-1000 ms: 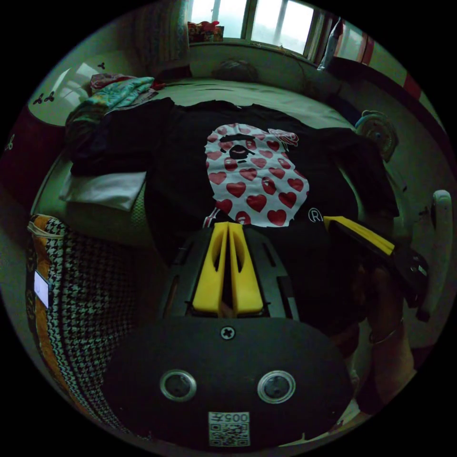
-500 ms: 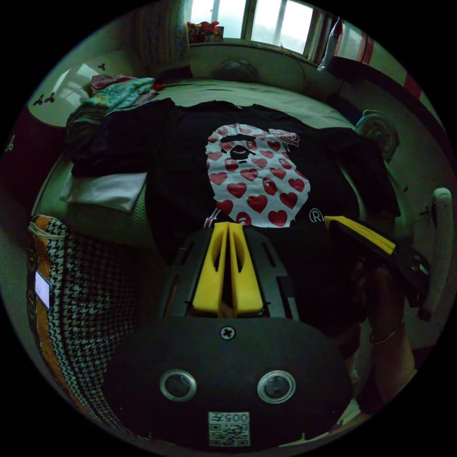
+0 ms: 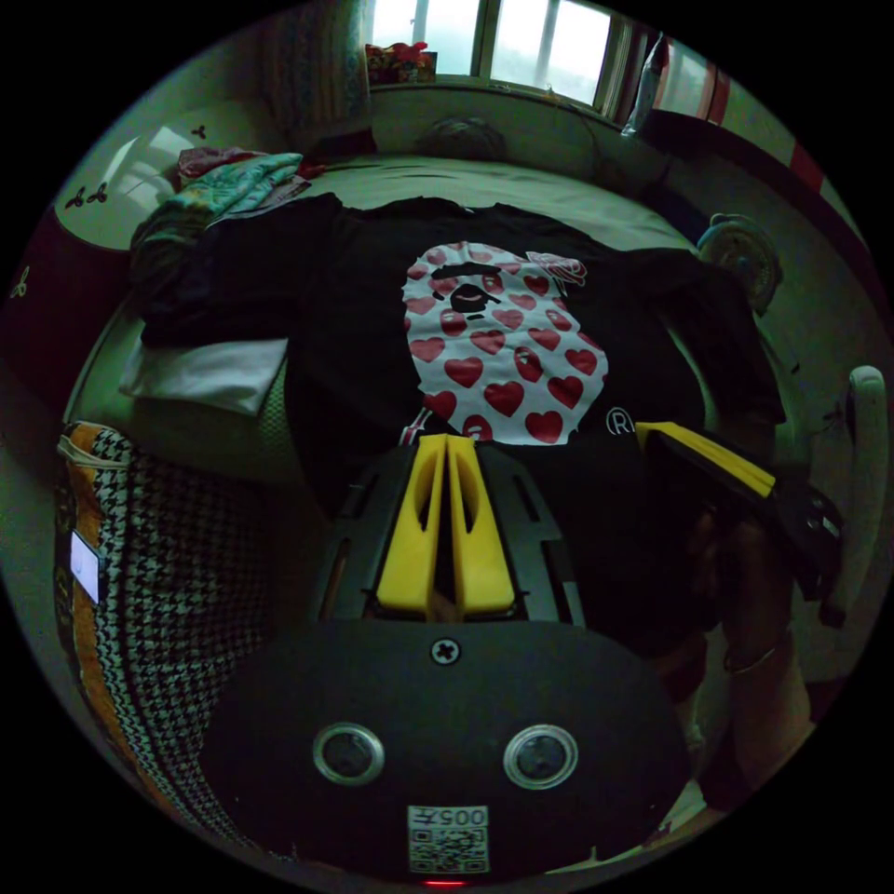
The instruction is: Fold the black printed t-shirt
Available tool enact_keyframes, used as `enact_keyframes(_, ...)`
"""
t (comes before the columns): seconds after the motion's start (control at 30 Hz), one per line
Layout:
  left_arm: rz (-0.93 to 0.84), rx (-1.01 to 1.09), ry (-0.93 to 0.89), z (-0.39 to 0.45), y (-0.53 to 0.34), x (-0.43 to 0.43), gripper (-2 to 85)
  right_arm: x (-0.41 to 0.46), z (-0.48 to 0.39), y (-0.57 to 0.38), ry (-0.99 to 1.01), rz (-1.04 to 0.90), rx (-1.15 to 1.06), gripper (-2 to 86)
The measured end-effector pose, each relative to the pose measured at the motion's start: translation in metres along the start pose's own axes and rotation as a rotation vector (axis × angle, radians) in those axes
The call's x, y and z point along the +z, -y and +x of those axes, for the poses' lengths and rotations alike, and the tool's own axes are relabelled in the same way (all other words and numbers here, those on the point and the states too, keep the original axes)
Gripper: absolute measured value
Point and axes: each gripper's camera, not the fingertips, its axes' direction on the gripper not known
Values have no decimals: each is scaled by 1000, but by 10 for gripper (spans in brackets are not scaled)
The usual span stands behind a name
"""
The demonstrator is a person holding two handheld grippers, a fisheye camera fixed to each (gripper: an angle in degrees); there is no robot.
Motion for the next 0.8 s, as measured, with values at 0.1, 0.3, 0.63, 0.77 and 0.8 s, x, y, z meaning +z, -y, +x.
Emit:
enact_keyframes(0.1, 0, 1, 3, 2, -3, -1, -7, -1, -1, -3, 2, 0, 1, -10)
enact_keyframes(0.3, 0, 3, 7, 5, -8, -2, -7, -2, -2, -7, 9, 1, 5, -10)
enact_keyframes(0.63, 0, 0, 2, 7, -13, -2, -7, -4, -1, -12, 11, 2, 6, -10)
enact_keyframes(0.77, 1, 0, 3, 7, -14, -3, -7, -4, -1, -14, 12, 3, 6, -10)
enact_keyframes(0.8, 1, 0, 3, 7, -14, -3, -7, -4, -1, -14, 11, 3, 6, -10)
